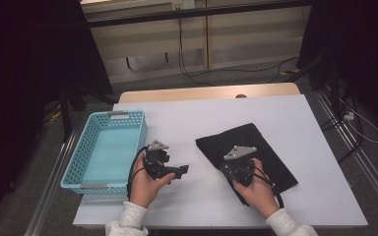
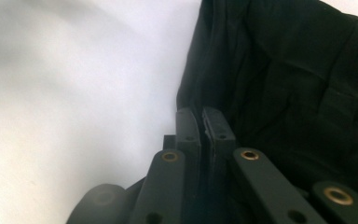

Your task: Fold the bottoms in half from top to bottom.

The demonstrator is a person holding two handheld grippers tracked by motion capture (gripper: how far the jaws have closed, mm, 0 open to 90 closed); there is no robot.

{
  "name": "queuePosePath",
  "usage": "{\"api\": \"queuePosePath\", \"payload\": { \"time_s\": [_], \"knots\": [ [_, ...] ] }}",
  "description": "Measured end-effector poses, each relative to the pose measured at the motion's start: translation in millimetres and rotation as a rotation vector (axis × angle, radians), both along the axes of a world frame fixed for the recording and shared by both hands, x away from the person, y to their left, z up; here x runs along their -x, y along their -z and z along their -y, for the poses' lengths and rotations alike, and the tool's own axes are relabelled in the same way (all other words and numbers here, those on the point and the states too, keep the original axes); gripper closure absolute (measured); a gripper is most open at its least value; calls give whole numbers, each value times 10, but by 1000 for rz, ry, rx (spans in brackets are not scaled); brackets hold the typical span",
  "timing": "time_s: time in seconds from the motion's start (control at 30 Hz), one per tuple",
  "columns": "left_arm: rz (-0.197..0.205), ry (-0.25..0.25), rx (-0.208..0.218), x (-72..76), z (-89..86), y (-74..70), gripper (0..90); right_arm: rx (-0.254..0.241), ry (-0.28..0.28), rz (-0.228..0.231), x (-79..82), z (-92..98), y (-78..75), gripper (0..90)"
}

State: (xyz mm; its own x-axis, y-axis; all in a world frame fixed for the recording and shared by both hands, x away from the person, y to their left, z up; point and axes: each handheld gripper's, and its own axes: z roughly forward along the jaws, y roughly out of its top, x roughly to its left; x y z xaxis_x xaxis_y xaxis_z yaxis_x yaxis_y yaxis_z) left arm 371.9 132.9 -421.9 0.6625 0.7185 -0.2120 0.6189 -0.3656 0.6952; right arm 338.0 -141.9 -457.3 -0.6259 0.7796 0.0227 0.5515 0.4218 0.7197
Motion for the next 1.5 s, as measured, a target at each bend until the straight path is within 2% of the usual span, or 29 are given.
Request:
{"api": "queuePosePath", "payload": {
  "time_s": [0.03,0.13,0.27,0.3,0.33,0.37,0.47,0.57,0.63,0.67,0.7,0.77,0.83,0.9,0.93,1.0,1.07,1.23,1.3,1.37,1.43,1.5],
  "knots": [
    [2,-3,6,1,0,-3,146,-2,-8,1,-1,-23,-7,873],
    [7,-10,9,1,-26,-19,146,-51,-38,9,12,-134,-41,878],
    [10,-33,13,2,-78,-28,146,-70,-79,6,27,-328,-55,878],
    [7,-29,11,2,-97,-30,146,-58,-89,4,24,-375,-57,878],
    [5,-33,11,7,-103,-31,146,1,-90,32,23,-414,-61,877],
    [8,-29,9,9,-117,-31,146,34,-85,51,23,-421,-63,877],
    [11,-35,12,19,-126,-27,146,73,-66,52,-11,-341,-56,876],
    [9,-31,9,14,-121,-24,146,81,-95,20,-11,-268,-39,833],
    [8,-29,11,13,-111,-35,146,65,-95,46,34,-246,-62,718],
    [11,-28,13,12,-108,-41,146,52,-104,41,48,-229,-82,673],
    [13,-27,12,11,-102,-51,146,37,-102,38,56,-207,-100,671],
    [13,-24,20,1,-89,-64,146,-9,-76,44,68,-99,-159,598],
    [18,-16,18,-11,-71,-80,146,-31,-38,47,70,20,-213,579],
    [20,-13,27,-24,-37,-88,146,-93,13,51,78,214,-276,550],
    [21,-10,27,-32,-23,-92,146,-98,38,56,87,296,-300,526],
    [19,-1,28,-48,10,-95,146,-101,93,70,110,471,-330,525],
    [22,1,28,-66,47,-91,146,-151,129,56,130,644,-330,523],
    [21,15,29,-105,132,-95,146,-89,244,40,196,917,-285,571],
    [22,21,21,-118,159,-97,146,-89,267,23,220,983,-258,579],
    [21,25,19,-136,177,-90,146,-60,283,11,239,1012,-224,595],
    [21,21,19,-150,189,-80,146,-50,294,-21,257,1036,-177,598],
    [17,22,18,-165,194,-75,145,-11,315,-36,272,1046,-127,574]
  ]
}}
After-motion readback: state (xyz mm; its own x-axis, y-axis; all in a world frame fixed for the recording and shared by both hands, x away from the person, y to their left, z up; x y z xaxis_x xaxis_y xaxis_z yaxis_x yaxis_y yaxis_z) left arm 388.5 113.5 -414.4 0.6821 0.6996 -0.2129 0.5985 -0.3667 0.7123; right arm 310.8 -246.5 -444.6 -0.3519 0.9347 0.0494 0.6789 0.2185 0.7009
